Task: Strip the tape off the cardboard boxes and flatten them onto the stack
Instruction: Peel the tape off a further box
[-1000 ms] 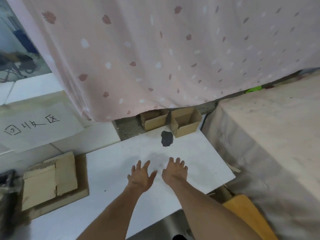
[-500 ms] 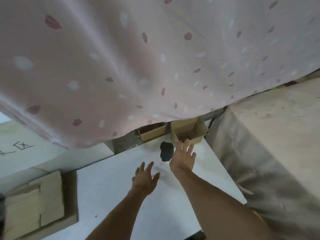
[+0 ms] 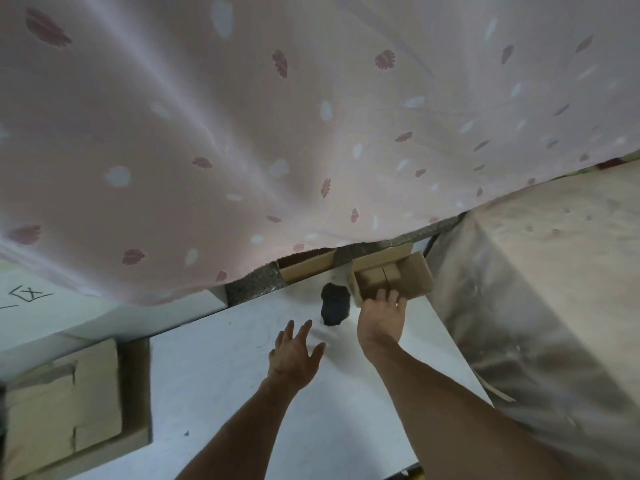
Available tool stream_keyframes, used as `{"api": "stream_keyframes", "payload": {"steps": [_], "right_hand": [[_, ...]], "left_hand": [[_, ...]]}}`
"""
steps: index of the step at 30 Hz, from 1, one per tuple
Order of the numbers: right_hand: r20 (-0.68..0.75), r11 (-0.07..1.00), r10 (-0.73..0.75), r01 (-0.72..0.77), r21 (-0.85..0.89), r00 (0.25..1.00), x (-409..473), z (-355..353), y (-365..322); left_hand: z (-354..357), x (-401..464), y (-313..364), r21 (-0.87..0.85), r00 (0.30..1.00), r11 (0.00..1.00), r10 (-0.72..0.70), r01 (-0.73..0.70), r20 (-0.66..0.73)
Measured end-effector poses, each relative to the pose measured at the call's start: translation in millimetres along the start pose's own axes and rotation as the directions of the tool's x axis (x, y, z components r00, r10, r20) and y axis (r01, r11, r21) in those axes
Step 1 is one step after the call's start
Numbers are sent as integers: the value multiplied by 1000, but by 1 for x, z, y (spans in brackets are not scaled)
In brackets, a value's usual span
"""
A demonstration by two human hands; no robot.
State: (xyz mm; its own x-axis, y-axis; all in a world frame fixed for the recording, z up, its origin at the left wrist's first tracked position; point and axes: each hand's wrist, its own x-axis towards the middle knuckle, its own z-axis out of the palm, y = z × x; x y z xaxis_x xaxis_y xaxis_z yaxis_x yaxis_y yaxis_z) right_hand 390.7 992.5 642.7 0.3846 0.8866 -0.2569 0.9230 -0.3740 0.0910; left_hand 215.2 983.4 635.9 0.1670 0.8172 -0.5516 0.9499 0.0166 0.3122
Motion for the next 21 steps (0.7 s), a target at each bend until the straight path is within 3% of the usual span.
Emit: {"api": "stream_keyframes", "payload": {"steps": [8,12,16,19,21], "right_hand": [[-23,997,42,-41,60,999,-64,5,9],[-5,972,93,-90,217,996,-119,4,-2],[8,937,89,-87,338,996,-186,10,-27],[59,861,69,-89,502,996,-220,12,-49],[70,737,-27,-27,675,997,-240,15,-66]], "left_hand": [[16,-37,-6,6,998,998,60,-60,-9],[34,-75,-27,7,993,993,117,-117,-31],[54,-128,-71,0,997,997,80,-80,-22],[60,-157,-107,16,1000,1000,6,-6,12],[63,-175,-136,7,999,999,-41,41,16]]}}
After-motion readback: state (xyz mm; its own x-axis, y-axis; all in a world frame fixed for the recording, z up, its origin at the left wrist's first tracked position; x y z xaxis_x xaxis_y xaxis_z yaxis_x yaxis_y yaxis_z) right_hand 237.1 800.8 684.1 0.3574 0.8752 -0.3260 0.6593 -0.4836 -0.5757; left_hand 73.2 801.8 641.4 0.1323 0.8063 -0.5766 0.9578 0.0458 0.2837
